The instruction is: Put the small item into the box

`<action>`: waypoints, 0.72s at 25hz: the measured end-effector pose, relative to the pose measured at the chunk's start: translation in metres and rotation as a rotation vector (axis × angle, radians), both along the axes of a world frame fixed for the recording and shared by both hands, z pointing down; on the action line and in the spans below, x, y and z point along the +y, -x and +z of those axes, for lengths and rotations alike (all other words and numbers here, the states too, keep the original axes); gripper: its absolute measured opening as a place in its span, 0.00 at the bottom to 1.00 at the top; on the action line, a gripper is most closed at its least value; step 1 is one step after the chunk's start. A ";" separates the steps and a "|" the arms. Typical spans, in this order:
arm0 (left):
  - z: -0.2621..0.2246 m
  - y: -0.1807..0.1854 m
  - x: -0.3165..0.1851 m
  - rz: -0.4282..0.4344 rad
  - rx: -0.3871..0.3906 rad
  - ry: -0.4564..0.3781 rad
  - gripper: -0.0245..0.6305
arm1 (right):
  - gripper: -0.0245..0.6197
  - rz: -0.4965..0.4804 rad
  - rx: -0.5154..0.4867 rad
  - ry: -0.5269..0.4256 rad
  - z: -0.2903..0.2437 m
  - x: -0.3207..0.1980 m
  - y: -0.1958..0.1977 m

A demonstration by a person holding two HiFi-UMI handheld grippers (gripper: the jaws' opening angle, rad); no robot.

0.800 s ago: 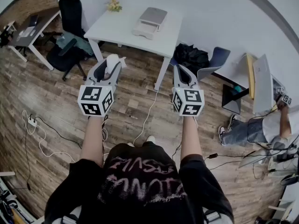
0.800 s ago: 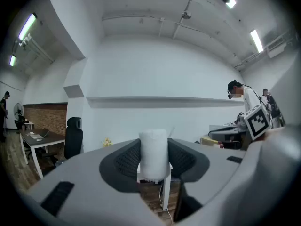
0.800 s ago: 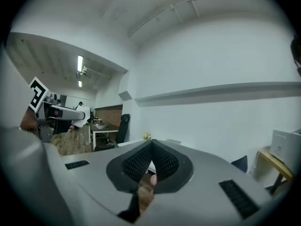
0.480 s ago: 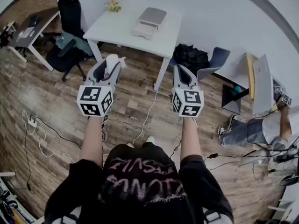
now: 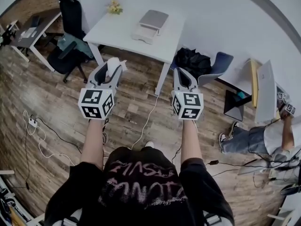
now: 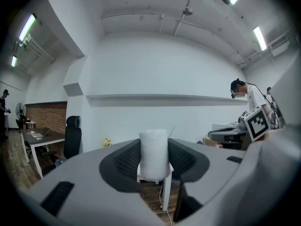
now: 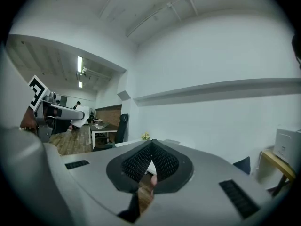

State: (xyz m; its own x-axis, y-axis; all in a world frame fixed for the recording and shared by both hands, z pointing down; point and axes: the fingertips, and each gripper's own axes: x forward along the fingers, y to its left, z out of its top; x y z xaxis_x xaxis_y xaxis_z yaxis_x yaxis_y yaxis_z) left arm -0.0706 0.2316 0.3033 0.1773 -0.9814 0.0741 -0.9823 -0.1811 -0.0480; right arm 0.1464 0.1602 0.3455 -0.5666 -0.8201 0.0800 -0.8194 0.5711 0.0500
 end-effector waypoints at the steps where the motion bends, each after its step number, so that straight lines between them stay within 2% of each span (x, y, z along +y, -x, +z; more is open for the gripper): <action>1: 0.001 -0.002 -0.003 -0.006 -0.006 0.001 0.31 | 0.04 -0.007 -0.002 -0.001 0.001 -0.004 -0.001; 11: 0.009 -0.024 -0.018 -0.061 -0.005 0.020 0.31 | 0.04 -0.050 -0.007 0.006 0.007 -0.033 -0.023; 18: 0.012 -0.023 -0.033 -0.074 -0.005 0.026 0.31 | 0.05 -0.069 -0.018 0.011 0.012 -0.049 -0.019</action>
State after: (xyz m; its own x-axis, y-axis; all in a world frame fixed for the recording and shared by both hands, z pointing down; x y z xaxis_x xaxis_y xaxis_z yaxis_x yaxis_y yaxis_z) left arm -0.0477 0.1983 0.3156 0.1043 -0.9895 0.1004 -0.9928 -0.1096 -0.0489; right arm 0.1654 0.1112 0.3570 -0.6231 -0.7783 0.0777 -0.7789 0.6265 0.0292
